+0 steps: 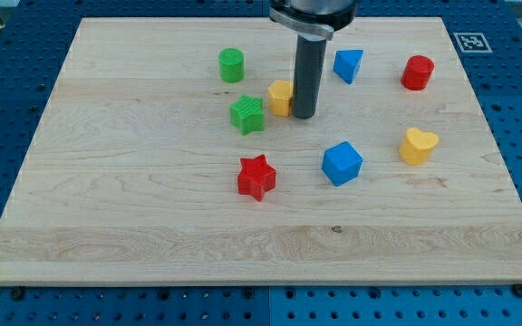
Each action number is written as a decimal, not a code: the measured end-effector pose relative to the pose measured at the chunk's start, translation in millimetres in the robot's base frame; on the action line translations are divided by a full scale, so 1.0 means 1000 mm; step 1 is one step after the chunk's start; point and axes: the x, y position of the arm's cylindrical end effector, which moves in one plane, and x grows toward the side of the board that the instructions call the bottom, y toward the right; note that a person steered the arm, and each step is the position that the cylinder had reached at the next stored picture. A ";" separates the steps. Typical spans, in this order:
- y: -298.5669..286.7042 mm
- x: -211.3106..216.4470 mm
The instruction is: Push the hexagon in between green blocks
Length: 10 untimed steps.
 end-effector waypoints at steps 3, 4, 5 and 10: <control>-0.048 -0.017; -0.042 0.001; -0.014 0.028; 0.023 -0.057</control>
